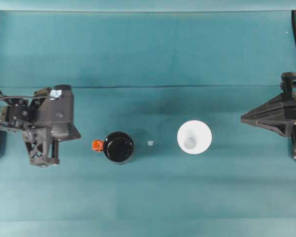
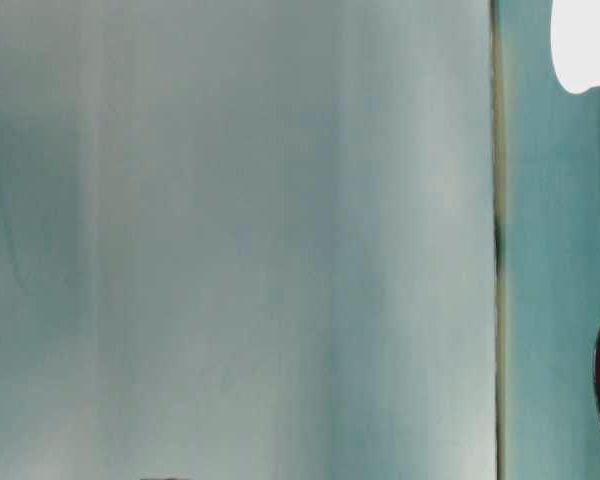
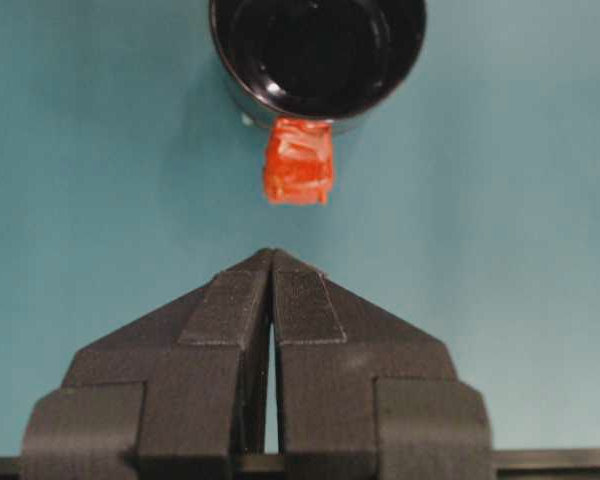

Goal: Put the paper cup into the moved red handle cup holder.

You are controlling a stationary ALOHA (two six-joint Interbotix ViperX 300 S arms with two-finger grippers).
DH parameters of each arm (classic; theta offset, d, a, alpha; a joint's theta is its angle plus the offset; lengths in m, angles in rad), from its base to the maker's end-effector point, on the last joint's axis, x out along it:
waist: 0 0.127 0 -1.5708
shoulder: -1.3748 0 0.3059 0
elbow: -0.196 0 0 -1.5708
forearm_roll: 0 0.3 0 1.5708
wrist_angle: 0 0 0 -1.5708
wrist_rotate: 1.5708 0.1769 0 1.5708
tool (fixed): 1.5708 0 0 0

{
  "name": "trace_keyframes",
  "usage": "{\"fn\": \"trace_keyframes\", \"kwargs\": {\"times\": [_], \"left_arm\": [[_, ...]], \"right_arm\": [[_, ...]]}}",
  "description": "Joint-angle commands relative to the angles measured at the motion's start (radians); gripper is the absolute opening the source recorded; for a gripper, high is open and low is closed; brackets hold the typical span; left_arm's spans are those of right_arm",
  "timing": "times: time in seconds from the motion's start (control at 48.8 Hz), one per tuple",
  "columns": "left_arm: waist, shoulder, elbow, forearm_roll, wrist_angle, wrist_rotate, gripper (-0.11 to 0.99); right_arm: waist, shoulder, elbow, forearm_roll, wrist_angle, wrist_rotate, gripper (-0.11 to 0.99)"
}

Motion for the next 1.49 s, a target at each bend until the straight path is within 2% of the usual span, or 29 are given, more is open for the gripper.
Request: {"fn": "trace_keyframes", "kwargs": {"times": [0.0,0.061,0.205,0.307,0.43,0.614,0.737,1.024,1.29,1.475], "left_arm": [[-0.005,0.011,-0.021,0.002,-0.018,-0.015,0.15],[-0.005,0.021,-0.02,0.002,-0.02,-0.021,0.31],[-0.003,0.057,-0.026,0.002,-0.026,-0.02,0.75],[-0.005,0.081,-0.031,0.002,-0.031,-0.011,0.96],[-0.005,0.121,-0.031,0.003,-0.046,-0.011,0.96],[-0.005,0.206,-0.038,0.005,-0.137,-0.005,0.97],[-0.005,0.264,-0.051,0.005,-0.164,0.021,0.97],[-0.005,0.33,-0.097,0.006,-0.164,0.097,0.96],[-0.005,0.353,-0.11,0.006,-0.158,0.089,0.96],[-0.005,0.353,-0.112,0.005,-0.112,0.086,0.93]], "right_arm": [[0.003,0.006,-0.021,0.002,-0.005,0.011,-0.09],[0.003,0.006,-0.021,0.002,-0.005,0.012,-0.09],[0.003,0.006,-0.021,0.002,-0.005,0.012,-0.09],[0.003,0.006,-0.021,0.002,-0.005,0.012,-0.09],[0.002,0.006,-0.021,0.002,-0.005,0.012,-0.09],[0.002,0.008,-0.02,0.002,-0.005,0.012,-0.09],[0.002,0.008,-0.02,0.002,0.003,0.012,-0.09],[0.003,0.005,-0.021,0.002,0.015,0.012,-0.09],[0.003,0.005,-0.021,0.002,0.015,0.012,-0.09],[0.003,0.005,-0.021,0.002,0.015,0.012,-0.09]]}}
